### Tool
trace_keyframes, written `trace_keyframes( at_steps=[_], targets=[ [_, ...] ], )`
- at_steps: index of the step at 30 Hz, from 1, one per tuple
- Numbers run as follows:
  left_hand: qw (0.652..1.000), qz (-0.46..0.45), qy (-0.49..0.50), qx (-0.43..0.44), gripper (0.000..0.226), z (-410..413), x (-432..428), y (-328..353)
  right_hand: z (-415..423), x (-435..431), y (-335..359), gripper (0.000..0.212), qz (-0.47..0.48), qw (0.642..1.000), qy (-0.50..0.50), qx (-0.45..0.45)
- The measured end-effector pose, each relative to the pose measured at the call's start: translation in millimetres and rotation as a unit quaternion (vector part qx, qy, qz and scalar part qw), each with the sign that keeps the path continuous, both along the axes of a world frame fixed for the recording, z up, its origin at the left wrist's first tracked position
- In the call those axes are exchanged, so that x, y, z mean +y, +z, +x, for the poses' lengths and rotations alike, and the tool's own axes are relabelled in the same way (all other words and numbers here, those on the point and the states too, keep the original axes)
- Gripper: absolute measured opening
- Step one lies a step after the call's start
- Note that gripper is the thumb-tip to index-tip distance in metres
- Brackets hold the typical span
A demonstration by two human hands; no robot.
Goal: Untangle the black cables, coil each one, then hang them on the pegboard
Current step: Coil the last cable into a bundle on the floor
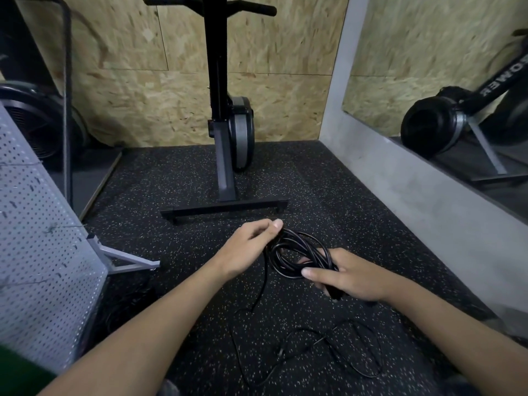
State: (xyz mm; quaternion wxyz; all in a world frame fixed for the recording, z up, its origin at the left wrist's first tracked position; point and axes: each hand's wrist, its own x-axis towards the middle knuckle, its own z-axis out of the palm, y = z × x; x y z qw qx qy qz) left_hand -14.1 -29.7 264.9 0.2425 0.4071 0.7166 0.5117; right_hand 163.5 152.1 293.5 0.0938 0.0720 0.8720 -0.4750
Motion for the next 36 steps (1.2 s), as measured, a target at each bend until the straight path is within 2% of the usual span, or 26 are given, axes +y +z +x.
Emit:
trace_keyframes(
  at_steps=[2, 6, 9, 13, 16, 19, 22, 26, 31, 36],
  targets=[
    [1.000, -0.011, 0.006, -0.014, 0.064, -5, -3, -1, 0, -1, 2, 0.030, -0.048, 0.999, 0.000, -0.012],
    [0.999, -0.010, 0.014, 0.028, 0.066, -10, -6, 1, 0, 2, 5, 0.032, -0.084, 0.996, 0.012, -0.015],
    [0.999, 0.019, 0.035, 0.009, 0.052, -8, -3, 5, 0, 4, 5, 0.039, -0.094, 0.995, 0.028, -0.011],
    [0.998, 0.030, 0.044, -0.031, 0.052, -3, 4, 2, 0, -5, 4, 0.022, -0.115, 0.992, 0.046, 0.016],
    [0.998, 0.019, 0.043, -0.051, 0.051, -3, 12, -6, 2, -4, -2, 0.016, -0.102, 0.994, 0.000, 0.049],
    [0.999, -0.018, 0.029, 0.003, 0.030, -8, 13, -11, 5, 7, -4, 0.013, -0.064, 0.996, -0.049, 0.034],
    [0.997, -0.039, 0.057, 0.031, 0.021, -7, 13, -9, 8, 14, -10, 0.014, -0.009, 0.994, -0.108, 0.015],
    [0.982, 0.026, 0.129, -0.136, 0.024, 22, 29, -3, 6, 12, -20, 0.020, -0.036, 0.976, -0.205, 0.056],
    [0.923, 0.086, 0.225, -0.301, 0.024, 49, 57, 10, -4, 5, -29, 0.034, -0.028, 0.962, -0.261, 0.073],
    [0.897, 0.123, 0.182, -0.383, 0.034, 50, 59, 19, -10, 2, -32, 0.035, -0.075, 0.942, -0.315, 0.089]
  ],
)
